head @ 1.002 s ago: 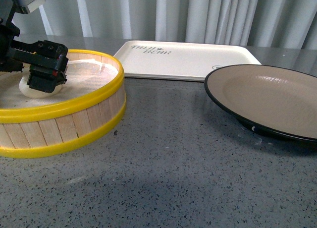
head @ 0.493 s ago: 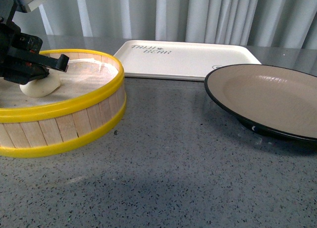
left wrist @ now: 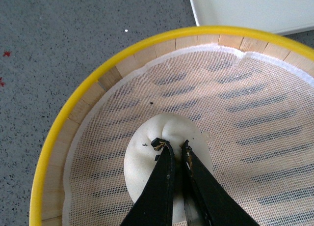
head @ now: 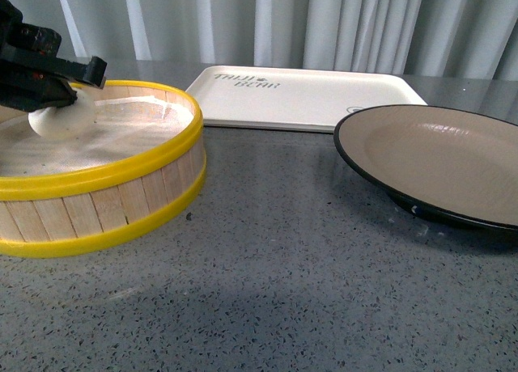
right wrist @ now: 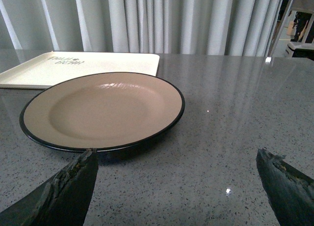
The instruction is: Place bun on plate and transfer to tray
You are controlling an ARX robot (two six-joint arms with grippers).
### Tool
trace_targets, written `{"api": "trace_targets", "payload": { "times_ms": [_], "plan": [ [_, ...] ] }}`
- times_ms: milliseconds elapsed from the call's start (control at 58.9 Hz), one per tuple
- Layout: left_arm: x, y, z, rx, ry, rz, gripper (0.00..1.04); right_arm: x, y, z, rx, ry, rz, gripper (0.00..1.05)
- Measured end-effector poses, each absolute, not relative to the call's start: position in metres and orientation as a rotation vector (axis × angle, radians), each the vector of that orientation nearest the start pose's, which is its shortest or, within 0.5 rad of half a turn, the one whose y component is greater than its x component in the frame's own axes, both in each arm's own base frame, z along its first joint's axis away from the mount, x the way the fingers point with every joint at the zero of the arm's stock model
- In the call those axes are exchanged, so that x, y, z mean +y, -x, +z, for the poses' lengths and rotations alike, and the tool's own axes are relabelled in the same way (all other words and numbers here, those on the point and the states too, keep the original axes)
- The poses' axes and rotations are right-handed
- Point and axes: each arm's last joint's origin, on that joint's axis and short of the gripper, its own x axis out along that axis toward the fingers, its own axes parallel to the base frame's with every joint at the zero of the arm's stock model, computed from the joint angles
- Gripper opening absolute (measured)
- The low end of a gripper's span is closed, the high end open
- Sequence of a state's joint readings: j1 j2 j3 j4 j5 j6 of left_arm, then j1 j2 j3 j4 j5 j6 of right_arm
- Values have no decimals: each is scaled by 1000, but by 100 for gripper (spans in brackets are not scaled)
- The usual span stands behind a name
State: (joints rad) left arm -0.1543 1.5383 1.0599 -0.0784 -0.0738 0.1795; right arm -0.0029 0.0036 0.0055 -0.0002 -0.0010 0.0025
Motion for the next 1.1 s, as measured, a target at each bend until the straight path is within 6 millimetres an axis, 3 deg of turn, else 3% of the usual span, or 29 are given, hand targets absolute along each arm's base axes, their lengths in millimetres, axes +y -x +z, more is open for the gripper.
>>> {"api": "trace_targets", "payload": {
  "times_ms": [323, 527, 731, 815, 917, 1104],
  "plan": [
    [-55, -339, 291, 474, -222, -138, 4, 0, -98, 165, -2, -2, -2, 96],
    [-92, -346, 338, 356, -220, -206, 4, 0, -98, 165, -2, -2, -2, 96],
    [-151, -352, 363, 292, -242, -324, 4, 0, -98, 165, -2, -2, -2, 96],
    [-186, -351, 366, 280, -259, -400, 4, 0, -98, 165, -2, -2, -2, 96],
    [-242, -340, 359, 276, -306, -529, 4, 0, -98, 165, -2, -2, -2, 96],
    [-304, -327, 333, 301, -371, -673, 4, 0, -98, 165, -2, -2, -2, 96]
  ]
}}
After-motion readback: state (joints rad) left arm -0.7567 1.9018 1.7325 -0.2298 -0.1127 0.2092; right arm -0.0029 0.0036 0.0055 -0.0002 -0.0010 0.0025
